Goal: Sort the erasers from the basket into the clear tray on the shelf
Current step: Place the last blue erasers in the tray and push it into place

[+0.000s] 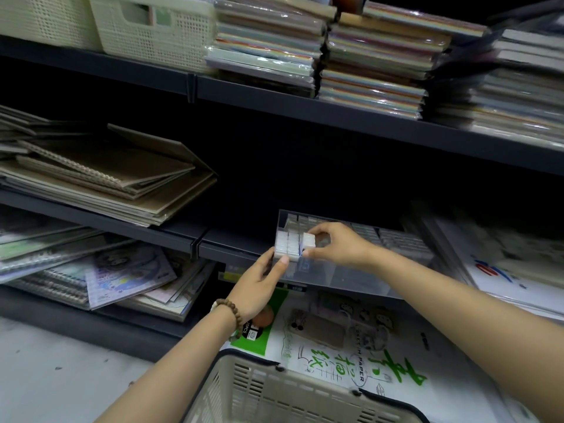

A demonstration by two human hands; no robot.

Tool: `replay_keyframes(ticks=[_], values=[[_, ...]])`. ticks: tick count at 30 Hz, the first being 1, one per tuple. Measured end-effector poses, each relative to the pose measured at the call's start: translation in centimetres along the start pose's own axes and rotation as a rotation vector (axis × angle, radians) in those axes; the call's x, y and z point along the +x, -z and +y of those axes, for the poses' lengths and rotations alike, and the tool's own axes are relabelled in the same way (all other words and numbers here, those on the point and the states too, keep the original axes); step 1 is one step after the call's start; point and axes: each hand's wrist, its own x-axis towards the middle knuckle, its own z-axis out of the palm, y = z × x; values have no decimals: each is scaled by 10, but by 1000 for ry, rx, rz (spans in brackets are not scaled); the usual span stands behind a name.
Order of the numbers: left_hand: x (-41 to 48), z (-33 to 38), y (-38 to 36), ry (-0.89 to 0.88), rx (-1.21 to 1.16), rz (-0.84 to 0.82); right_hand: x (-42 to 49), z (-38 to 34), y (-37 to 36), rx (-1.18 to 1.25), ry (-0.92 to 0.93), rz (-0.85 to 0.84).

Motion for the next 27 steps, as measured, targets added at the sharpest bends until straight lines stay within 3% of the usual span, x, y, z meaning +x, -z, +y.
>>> replay_keyframes(ticks=[4, 11, 14, 18, 23, 27], values=[[0, -1, 0, 5, 6, 15, -1, 0, 0, 265, -203, 3], [2, -2, 0, 5, 12, -1, 14, -4, -2, 185, -402, -43], [1, -2, -1, 5, 12, -16, 17, -7, -1, 177, -437, -79], [0, -2, -1, 10, 4, -29, 19, -10, -3, 427, -501, -80], [-4, -4, -2, 1, 4, -24, 22, -14, -10, 314, -566, -93], [-10, -3, -2, 6, -3, -5, 13, -18, -7, 438, -496, 3]])
